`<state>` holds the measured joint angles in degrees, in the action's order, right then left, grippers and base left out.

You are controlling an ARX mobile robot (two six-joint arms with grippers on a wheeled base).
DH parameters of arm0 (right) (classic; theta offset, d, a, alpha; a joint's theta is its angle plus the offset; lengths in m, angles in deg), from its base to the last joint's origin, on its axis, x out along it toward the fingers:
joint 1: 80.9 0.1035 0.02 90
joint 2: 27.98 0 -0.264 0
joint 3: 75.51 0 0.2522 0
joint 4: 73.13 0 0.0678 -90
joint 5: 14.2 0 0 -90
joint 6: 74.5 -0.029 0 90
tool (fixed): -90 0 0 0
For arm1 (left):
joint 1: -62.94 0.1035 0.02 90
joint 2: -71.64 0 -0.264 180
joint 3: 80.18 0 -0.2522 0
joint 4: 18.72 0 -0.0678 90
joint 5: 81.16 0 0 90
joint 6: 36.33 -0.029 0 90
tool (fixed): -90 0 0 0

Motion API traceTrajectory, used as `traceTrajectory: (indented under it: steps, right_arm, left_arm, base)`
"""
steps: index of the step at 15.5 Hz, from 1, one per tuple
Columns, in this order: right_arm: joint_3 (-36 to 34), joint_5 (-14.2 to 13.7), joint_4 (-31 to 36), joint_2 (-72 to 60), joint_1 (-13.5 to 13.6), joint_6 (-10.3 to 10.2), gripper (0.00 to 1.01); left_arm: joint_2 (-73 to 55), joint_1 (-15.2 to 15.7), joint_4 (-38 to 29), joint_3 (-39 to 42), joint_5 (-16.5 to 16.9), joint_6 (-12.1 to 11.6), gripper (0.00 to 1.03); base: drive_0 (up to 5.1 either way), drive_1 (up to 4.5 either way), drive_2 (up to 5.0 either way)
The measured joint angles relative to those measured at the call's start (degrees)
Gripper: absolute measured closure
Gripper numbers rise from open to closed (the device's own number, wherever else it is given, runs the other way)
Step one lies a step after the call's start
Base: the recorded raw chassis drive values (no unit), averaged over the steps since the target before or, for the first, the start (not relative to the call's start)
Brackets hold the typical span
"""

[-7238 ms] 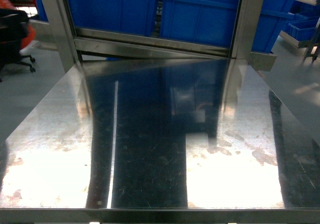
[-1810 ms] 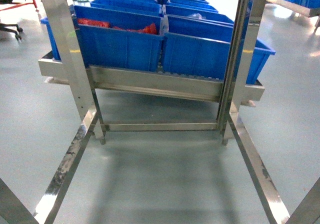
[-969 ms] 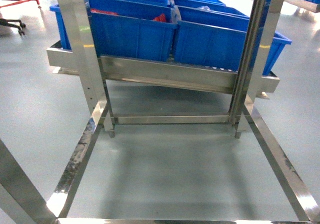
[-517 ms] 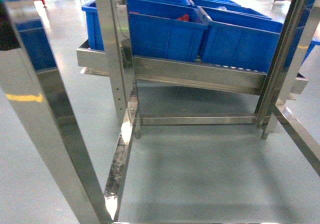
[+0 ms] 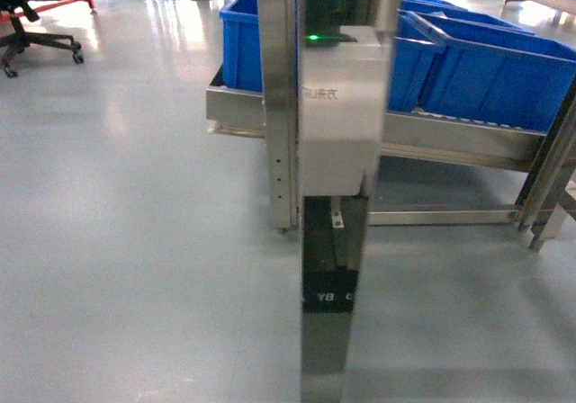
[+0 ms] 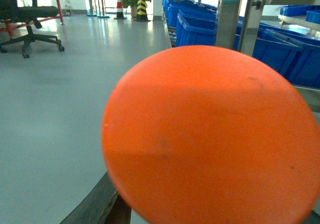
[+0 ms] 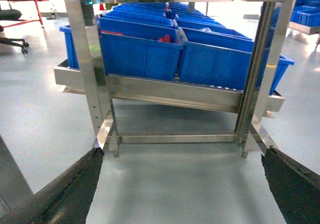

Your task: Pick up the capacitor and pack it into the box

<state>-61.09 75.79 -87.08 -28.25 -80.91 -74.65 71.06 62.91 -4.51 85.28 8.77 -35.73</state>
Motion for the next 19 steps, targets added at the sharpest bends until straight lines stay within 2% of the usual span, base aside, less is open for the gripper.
traceTrajectory:
  steps: [19]
  right_arm:
    - [0.0, 0.0, -0.2, 0.0, 0.0, 0.0, 0.03]
  left_arm:
    - [0.0, 0.0, -0.1, 0.0, 0.1, 0.0, 0.59]
  base:
    - [-5.0, 2.47, 2.5]
